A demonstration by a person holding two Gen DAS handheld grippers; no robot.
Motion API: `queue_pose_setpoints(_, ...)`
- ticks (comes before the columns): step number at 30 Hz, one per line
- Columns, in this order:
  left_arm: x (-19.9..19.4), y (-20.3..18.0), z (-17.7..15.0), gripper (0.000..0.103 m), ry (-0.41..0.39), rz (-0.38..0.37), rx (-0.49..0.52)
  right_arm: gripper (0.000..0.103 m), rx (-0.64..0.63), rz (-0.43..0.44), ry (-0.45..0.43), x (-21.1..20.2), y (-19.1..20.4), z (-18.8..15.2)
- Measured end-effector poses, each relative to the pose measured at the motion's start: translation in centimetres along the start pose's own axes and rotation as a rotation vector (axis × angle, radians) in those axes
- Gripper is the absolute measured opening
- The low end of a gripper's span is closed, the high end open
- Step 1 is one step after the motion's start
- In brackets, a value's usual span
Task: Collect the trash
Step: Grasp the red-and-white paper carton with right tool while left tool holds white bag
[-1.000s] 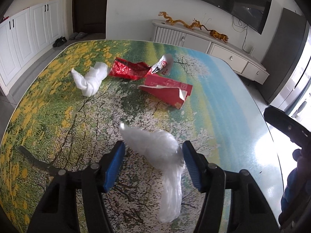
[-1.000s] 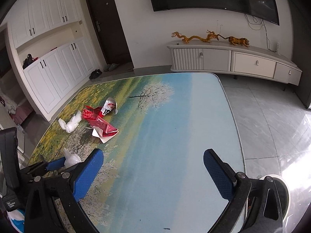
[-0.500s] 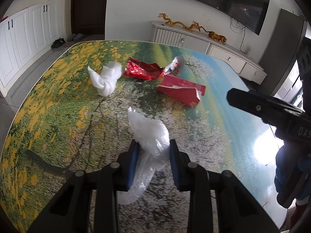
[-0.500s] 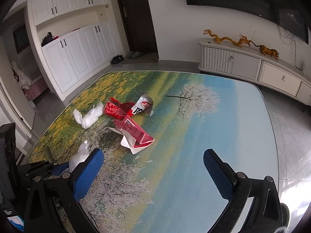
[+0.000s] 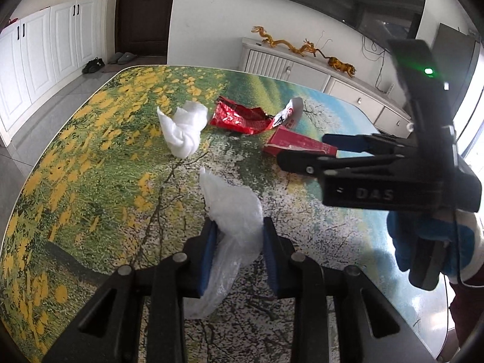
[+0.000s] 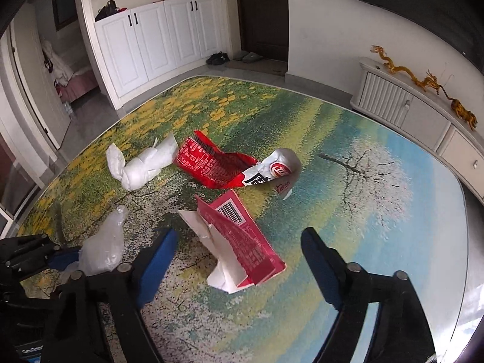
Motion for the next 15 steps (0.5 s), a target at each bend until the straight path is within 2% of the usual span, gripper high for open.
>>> queue_pose_setpoints(2,0.0,-0.1,-0.1,0.028,0.0,-0.001,0.001,0.063,0.005,0.008,0.014,0.5,-0.2,-0.3)
queue_pose_setpoints(4,0.0,-0.1,-0.1,0.028,0.0,-0.001,0.003,0.056,-0.003,-0.007,0.011,0.3,-0.2,-0.3)
queue_pose_setpoints(6,0.0,-0.1,-0.1,0.028,0.0,0.0,0.003,0.038,0.003,0.006,0.006,0.1,-0.1,-0.4)
queue_pose_setpoints(15,-1.5,-0.7,-0.5,0.028,-0.046,0.024,0.018,0.034,0.077,-0.004,-0.064,-3.4,1.0,-2.8)
Point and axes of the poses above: each gripper's, at about its wrist camera, not at the fingertips, and x roughly the way its jaws point, y to its left, z to its top, the point moved 3 cm from there along x, roughly the way its jaws point, and after that the axes turned 14 degrees about -x, right-handed, at the moved point
